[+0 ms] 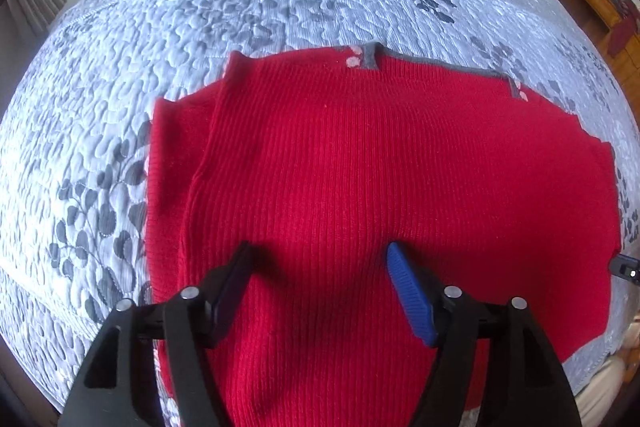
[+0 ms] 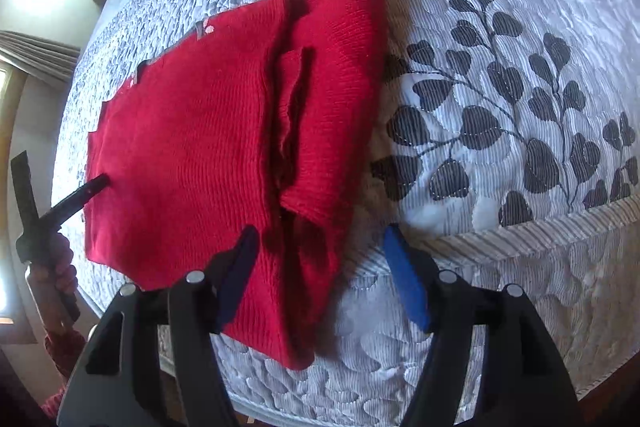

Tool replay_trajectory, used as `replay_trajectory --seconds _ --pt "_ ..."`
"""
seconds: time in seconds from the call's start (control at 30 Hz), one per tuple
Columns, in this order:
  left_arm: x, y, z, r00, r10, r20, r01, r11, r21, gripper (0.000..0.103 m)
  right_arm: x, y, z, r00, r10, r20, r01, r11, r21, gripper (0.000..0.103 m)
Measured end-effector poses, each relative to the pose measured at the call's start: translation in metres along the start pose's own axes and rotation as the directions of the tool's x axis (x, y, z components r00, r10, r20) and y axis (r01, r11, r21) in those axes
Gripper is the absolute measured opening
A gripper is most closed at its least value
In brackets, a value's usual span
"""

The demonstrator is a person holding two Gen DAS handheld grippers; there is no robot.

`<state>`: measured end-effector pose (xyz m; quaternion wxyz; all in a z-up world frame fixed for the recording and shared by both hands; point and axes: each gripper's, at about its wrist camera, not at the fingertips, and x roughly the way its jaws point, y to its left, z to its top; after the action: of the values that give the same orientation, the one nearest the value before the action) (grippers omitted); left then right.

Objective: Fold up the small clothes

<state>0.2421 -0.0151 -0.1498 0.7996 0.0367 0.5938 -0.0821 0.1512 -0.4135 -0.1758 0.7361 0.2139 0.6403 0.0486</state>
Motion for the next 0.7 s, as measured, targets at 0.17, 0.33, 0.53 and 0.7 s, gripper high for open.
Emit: replay_trajectory --seconds 0.17,0.33,0.53,0.7 --pt "0.006 0.003 -0.007 0.999 -0.020 0.042 0.019 1.000 0.020 0.076 0.007 0.012 0.004 1.000 0.002 -0.008 -0.002 1.000 -0.019 0.066" --pt "0.007 0.004 -0.008 0.998 -0.038 0.050 0.037 0.999 0.026 0.076 0.014 0.019 0.005 0.999 -0.034 0.005 0.034 0.999 0.000 0.042" --pt "0.009 0.008 -0.008 0.996 -0.074 0.046 0.073 0.997 0.023 0.078 0.014 0.024 0.013 1.000 -0.001 -0.003 0.001 0.997 0.071 0.013" --pt "0.011 0.010 -0.006 0.995 -0.091 0.036 0.090 0.996 0.024 0.079 -0.003 0.055 0.015 0.987 -0.160 0.011 0.160 0.987 -0.006 0.012"
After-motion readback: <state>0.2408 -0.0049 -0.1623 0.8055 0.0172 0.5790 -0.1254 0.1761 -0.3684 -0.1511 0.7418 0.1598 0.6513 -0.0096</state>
